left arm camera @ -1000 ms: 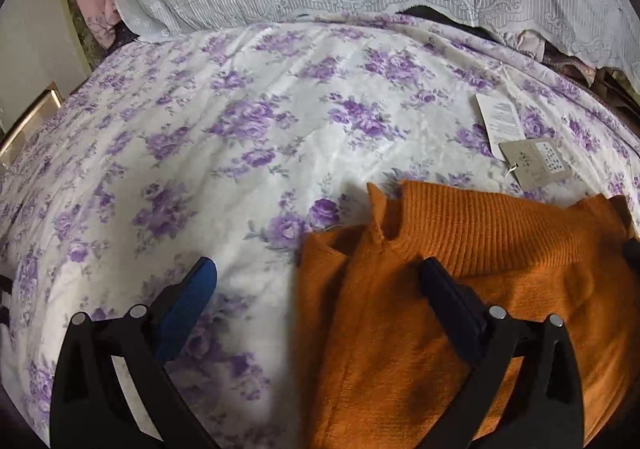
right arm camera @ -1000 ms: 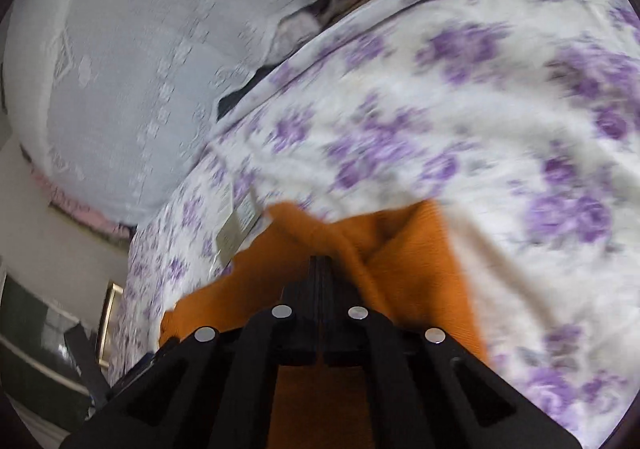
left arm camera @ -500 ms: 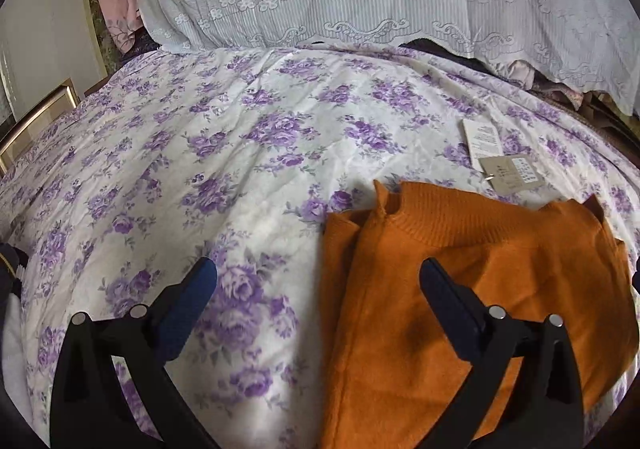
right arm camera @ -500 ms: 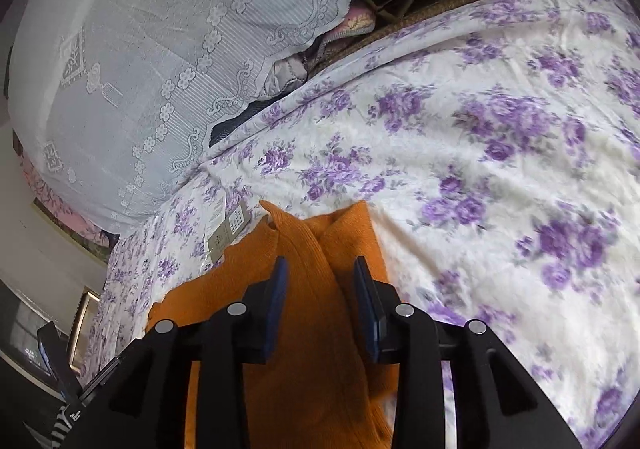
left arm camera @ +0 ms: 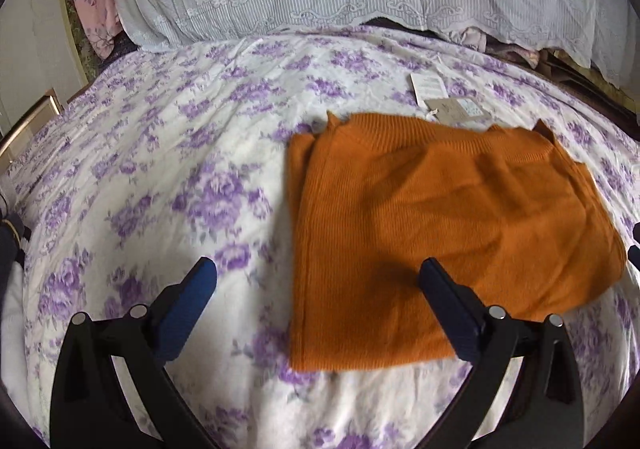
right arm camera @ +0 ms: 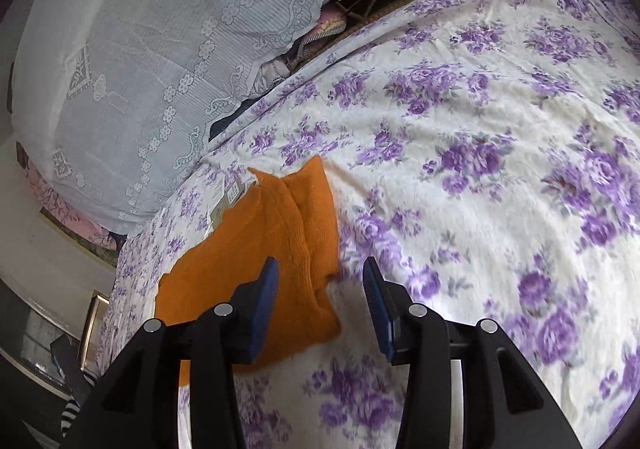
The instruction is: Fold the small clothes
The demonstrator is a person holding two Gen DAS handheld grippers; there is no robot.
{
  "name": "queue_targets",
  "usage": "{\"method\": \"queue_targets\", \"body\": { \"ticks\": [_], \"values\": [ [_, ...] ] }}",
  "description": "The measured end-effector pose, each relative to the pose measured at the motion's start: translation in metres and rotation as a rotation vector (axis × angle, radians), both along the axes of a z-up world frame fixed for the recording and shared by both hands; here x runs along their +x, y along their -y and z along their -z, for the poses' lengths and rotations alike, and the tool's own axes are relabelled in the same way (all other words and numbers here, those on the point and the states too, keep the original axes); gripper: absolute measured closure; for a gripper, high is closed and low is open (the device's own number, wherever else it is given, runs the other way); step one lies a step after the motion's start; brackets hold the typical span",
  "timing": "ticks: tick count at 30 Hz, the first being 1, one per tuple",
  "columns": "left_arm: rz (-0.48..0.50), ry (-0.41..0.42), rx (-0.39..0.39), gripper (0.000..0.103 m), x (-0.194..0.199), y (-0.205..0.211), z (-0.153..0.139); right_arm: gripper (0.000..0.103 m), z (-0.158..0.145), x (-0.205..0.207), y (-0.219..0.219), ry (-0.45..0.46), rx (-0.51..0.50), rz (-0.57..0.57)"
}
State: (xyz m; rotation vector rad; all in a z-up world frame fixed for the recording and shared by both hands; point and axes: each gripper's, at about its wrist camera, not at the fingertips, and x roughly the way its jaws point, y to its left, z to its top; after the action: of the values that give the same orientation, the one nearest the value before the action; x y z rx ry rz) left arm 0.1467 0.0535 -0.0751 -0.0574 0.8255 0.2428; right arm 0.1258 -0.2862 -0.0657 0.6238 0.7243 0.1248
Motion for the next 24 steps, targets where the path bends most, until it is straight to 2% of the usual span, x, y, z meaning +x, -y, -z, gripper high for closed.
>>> {"method": "queue_targets", "body": {
  "ticks": [2,4,6,10,13,17,20,24],
  "values": [
    [-0.016,-0.038,-0.010,0.004,0.001,-0.006,0.009,0.059,0.003,-0.005,-0.002,-0.007,-0.013,-0.005],
    [-0.018,-0.073,-0.060,0.004,0.006,-0.013,0.018,0.059,0.011,-0.005,-0.002,-0.036,-0.020,-0.007],
    [-0.021,-0.076,-0.084,0.004,0.007,-0.016,0.020,0.059,0.022,-0.001,-0.002,-0.062,-0.021,-0.011],
    [-0.048,-0.021,-0.017,0.004,-0.003,-0.007,0.002,0.057,0.015,-0.004,0.000,-0.030,0.029,-0.019],
    [-0.002,0.013,-0.069,0.004,-0.001,0.007,-0.018,0.057,0.014,0.000,0.000,-0.023,0.104,-0.048],
    [0.035,-0.019,-0.090,0.004,0.022,0.036,-0.023,0.059,0.025,0.004,0.001,-0.061,0.141,-0.053],
    [0.043,-0.058,-0.097,0.004,0.042,0.054,-0.013,0.059,0.027,0.006,0.005,-0.063,0.177,-0.058],
    [0.039,-0.087,-0.067,0.004,0.058,0.062,0.013,0.059,0.034,0.018,0.004,-0.082,0.209,-0.069]
  ]
}}
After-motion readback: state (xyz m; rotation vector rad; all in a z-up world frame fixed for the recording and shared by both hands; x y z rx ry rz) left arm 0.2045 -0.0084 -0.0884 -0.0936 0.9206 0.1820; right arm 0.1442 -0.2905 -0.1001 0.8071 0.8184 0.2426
